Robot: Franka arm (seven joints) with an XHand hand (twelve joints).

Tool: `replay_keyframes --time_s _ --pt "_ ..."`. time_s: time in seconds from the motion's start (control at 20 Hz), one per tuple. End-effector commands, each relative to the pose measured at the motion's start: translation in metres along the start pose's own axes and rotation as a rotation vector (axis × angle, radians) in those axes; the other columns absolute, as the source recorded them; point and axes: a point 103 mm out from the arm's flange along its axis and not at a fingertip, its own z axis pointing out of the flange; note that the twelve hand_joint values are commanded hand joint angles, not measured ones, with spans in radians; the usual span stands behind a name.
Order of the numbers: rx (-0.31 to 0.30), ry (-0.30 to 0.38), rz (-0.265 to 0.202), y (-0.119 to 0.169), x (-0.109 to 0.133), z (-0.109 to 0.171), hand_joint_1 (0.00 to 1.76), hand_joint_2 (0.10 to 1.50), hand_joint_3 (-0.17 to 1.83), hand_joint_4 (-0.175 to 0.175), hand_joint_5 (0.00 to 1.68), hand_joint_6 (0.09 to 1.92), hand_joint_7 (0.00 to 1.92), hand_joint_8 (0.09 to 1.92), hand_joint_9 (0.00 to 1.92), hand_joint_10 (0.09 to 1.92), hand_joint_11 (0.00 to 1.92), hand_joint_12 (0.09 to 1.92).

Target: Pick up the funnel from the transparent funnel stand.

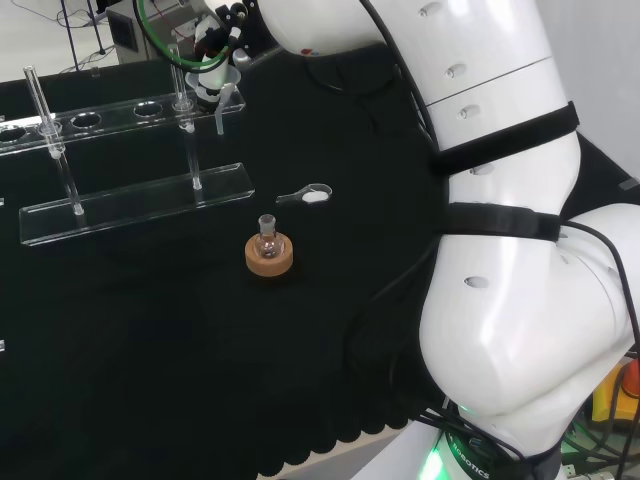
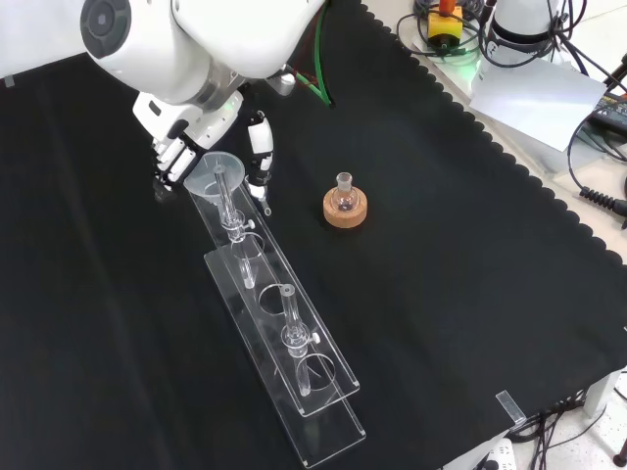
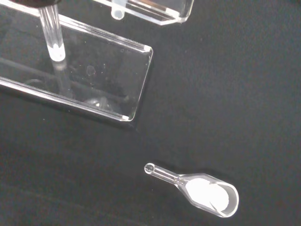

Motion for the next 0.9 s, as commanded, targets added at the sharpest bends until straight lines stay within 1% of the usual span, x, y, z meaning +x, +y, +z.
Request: replay_keyframes --time_s 0.05,0.1,0.25,0.35,0.4,0.45,0.55,0.6,0.65,0.8,0.9 --pt "-0.003 -0.057 0.003 0.002 -0.001 -0.005 0.68 0.62 0.54 -0.05 0.25 0.09 0.14 0.69 0.42 0.74 0.42 1.41" --pt "-0.005 -0.065 0.006 0.003 -0.001 -0.005 0.69 0.61 0.56 -0.051 0.27 0.09 0.19 0.69 0.47 0.7 0.43 1.4" --pt "-0.059 -0.093 0.032 0.001 -0.002 -0.01 0.7 0.62 0.6 -0.049 0.38 0.09 0.34 0.67 0.6 0.63 0.46 1.38" --pt "-0.165 -0.12 0.038 -0.004 -0.002 -0.016 0.72 0.64 0.63 -0.045 0.49 0.09 0.49 0.66 0.73 0.57 0.5 1.35" --pt "-0.205 -0.123 0.042 -0.007 -0.002 -0.019 0.74 0.65 0.64 -0.041 0.57 0.12 0.6 0.65 0.82 0.53 0.54 1.33" --pt "-0.225 -0.129 0.048 -0.01 -0.001 -0.023 0.76 0.66 0.65 -0.035 0.65 0.23 0.71 0.65 0.92 0.49 0.58 1.3" --pt "-0.254 -0.133 0.054 -0.016 -0.002 -0.032 0.79 0.68 0.66 -0.025 0.7 0.51 0.84 0.64 1.05 0.41 0.64 1.27" --pt "-0.269 -0.134 0.056 -0.021 -0.002 -0.038 0.8 0.68 0.67 -0.023 0.69 0.62 0.87 0.64 1.09 0.39 0.65 1.26" --pt "-0.28 -0.137 0.058 -0.025 -0.003 -0.043 0.8 0.68 0.68 -0.022 0.69 0.68 0.89 0.64 1.12 0.38 0.66 1.26" --pt "-0.295 -0.152 0.07 -0.042 -0.007 -0.061 0.81 0.68 0.68 -0.021 0.68 0.77 0.9 0.66 1.15 0.37 0.67 1.25" --pt "-0.281 -0.163 0.08 -0.055 -0.011 -0.071 0.81 0.68 0.69 -0.021 0.68 0.79 0.9 0.66 1.15 0.37 0.68 1.25"
